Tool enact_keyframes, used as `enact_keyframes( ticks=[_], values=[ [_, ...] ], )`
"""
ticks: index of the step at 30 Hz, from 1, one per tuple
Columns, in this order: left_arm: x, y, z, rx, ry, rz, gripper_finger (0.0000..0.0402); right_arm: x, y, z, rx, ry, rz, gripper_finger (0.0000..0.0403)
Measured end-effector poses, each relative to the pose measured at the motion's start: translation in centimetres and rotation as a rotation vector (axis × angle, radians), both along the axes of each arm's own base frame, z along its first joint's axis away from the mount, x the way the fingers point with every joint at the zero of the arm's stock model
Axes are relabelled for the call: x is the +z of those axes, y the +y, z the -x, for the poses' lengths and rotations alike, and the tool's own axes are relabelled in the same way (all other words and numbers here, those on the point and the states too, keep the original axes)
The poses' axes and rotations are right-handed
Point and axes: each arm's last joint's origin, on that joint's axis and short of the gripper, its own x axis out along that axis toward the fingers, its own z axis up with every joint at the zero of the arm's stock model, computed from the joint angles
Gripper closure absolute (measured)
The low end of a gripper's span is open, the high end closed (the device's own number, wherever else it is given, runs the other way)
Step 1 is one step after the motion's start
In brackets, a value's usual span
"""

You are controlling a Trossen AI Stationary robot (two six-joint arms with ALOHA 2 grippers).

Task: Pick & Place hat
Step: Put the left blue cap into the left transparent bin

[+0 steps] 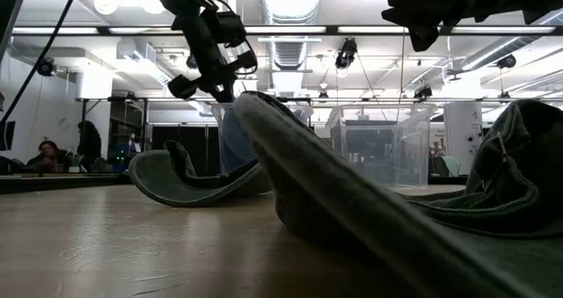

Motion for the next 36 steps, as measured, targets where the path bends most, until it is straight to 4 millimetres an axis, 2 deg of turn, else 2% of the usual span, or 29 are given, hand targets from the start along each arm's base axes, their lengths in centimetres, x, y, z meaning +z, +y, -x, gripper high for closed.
enact_keyframes(
  ticks=[9,19,22,26,30,36],
  values=[
    [0.1,-0.1,-0.2,-0.024,-0.029,0.023,0.0355,0.0,0.0,0.0,0.0,0.0,0.0,0.0269],
    [0.0,-0.2,-0.3,-0.016,-0.009,0.0,0.0253,0.0,0.0,0.0,0.001,0.0,0.005,0.0276],
    [0.2,-0.3,-0.2,-0.003,-0.021,0.015,0.0234,0.0,0.0,0.0,0.0,0.0,0.004,0.028],
    [1.1,-0.9,0.4,0.009,-0.036,0.022,0.0229,0.0,0.0,0.0,0.0,0.0,0.001,0.0282],
    [2.8,-1.6,1.2,0.07,-0.08,-0.013,0.0229,0.0,0.0,0.0,0.0,0.0,0.001,0.0277],
    [5.0,-1.6,-0.3,0.082,-0.251,-0.247,0.0229,0.0,0.0,0.0,0.0,0.0,0.003,0.027]
  ],
)
